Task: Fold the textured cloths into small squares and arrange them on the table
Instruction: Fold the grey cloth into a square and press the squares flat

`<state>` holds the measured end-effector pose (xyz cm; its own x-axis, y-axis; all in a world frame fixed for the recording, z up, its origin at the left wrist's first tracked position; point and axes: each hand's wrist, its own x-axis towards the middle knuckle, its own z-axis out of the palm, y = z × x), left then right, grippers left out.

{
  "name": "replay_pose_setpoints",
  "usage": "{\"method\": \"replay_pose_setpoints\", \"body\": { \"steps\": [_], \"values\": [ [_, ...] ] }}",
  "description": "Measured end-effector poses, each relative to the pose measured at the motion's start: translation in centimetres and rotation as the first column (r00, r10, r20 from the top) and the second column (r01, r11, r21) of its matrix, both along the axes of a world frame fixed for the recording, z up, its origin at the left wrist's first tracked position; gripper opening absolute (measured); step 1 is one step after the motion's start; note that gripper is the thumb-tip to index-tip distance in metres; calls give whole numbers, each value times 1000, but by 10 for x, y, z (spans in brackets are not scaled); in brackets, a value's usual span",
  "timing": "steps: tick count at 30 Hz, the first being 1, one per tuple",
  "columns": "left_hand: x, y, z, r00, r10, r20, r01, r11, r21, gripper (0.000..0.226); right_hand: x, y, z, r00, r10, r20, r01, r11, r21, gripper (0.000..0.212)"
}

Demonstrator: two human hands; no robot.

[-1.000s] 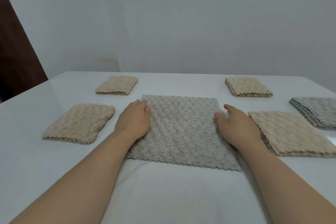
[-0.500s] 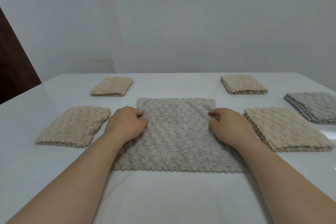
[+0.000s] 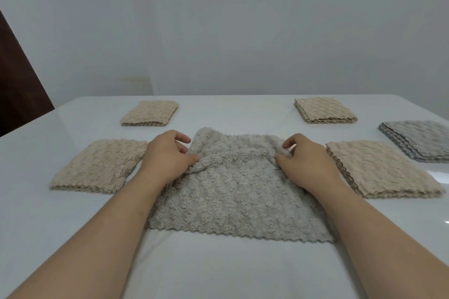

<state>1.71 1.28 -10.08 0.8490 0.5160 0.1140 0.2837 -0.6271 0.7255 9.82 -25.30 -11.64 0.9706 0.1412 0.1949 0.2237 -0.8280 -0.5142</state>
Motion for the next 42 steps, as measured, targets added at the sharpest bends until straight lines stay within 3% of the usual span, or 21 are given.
{"method": "replay_pose_setpoints", "body": {
  "steps": [3,6,8,10,12,14,19,21,25,29,31,34,37,39,42],
  "values": [
    [-1,0,1,997,-54,-51,53,998,-12,52,-3,2,4,998,41,-54,-45,997,-63,40],
    [-4,-5,0,990,-91,-103,95,995,33,20,-4,2,4,995,70,-68,-77,992,-97,34],
    [-7,-9,2,988,-94,-125,104,992,77,34,-6,3,6,995,81,-63,-86,993,-80,45],
    [-7,-7,1,987,-98,-127,110,990,89,26,-8,3,7,993,99,-62,-106,985,-138,63],
    [-6,-5,2,987,-111,-113,119,991,67,19,-9,2,7,991,117,-66,-129,967,-221,69],
    [-6,-5,2,985,-136,-101,146,985,95,22,-8,1,7,990,129,-56,-139,966,-217,56],
    [-3,-6,0,990,-140,-5,139,979,151,22,-8,2,5,978,203,48,-201,979,-33,14],
    [-3,-7,0,994,-104,38,96,983,157,23,-11,4,7,973,200,115,-205,978,32,6],
    [-2,-5,-1,992,-82,97,68,988,138,23,-10,4,8,971,158,179,-170,984,51,15],
    [-4,-8,0,982,-146,117,139,988,68,31,-9,3,10,983,155,99,-157,987,20,67],
    [-4,-9,0,975,-148,166,156,987,-37,37,-8,4,11,986,137,97,-133,990,-41,76],
    [-5,-10,2,974,-89,210,133,970,-202,39,-6,1,11,986,75,147,-66,996,-66,66],
    [-4,-11,5,968,-64,241,135,948,-289,12,-6,1,10,978,2,210,0,1000,-10,34],
    [-5,-13,6,962,-65,264,156,927,-341,10,-5,1,10,966,-18,259,-2,997,78,14],
    [-5,-13,5,955,-30,296,145,916,-374,20,-4,2,9,966,15,258,-60,984,166,18]
  ]
}}
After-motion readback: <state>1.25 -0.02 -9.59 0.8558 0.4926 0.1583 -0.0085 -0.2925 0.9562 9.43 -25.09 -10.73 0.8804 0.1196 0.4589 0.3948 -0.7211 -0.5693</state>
